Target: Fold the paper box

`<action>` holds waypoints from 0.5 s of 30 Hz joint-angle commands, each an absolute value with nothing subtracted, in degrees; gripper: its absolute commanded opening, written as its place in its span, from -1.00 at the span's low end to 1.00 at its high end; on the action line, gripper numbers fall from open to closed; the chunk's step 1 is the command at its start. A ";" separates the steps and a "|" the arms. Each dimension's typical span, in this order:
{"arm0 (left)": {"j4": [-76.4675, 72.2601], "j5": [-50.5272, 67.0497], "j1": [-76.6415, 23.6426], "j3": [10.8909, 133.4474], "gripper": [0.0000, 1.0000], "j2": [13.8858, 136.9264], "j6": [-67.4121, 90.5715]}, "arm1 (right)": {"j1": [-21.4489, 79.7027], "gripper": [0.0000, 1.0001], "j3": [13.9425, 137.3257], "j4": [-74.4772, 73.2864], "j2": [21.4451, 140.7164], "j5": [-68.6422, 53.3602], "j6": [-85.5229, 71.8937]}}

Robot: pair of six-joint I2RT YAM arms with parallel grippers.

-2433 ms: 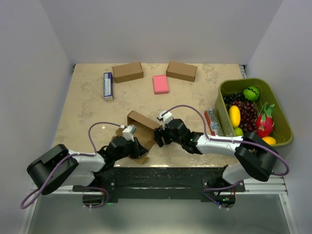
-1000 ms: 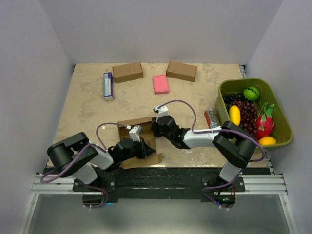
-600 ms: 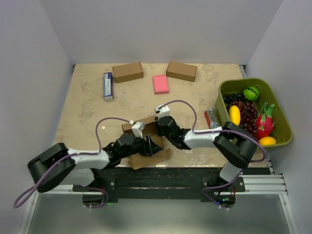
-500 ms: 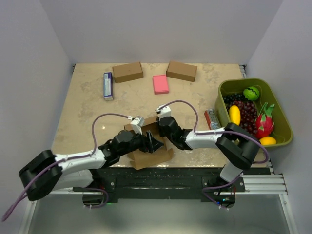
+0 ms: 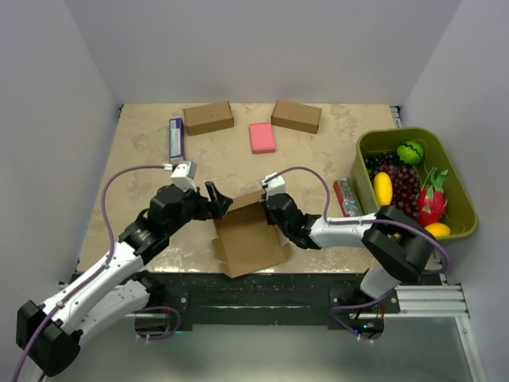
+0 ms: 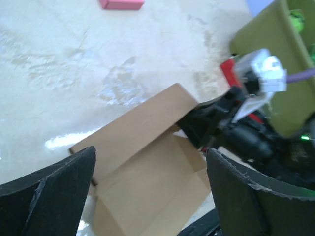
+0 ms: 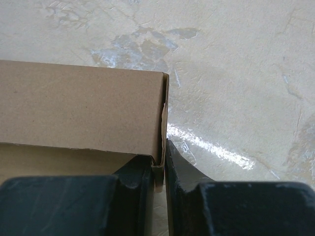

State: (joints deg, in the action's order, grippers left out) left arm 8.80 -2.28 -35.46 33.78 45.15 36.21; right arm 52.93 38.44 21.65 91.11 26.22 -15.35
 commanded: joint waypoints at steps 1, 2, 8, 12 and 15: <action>12.67 -2.20 -31.57 31.30 0.94 47.72 34.01 | 52.82 -0.73 37.71 23.91 89.30 28.13 -14.50; 10.74 -1.85 -30.77 30.51 0.93 47.99 34.36 | 52.82 -0.73 37.71 23.82 89.21 28.04 -14.41; 2.39 -0.35 -28.13 25.32 0.73 50.00 37.18 | 52.91 -0.73 37.09 23.91 88.59 27.69 -14.50; -2.01 1.67 -26.90 23.21 0.57 51.50 38.40 | 52.82 -0.73 36.65 24.26 88.59 27.69 -14.50; -4.48 2.46 -26.63 21.89 0.41 51.94 39.46 | 52.82 -0.73 36.74 24.17 89.03 27.77 -14.68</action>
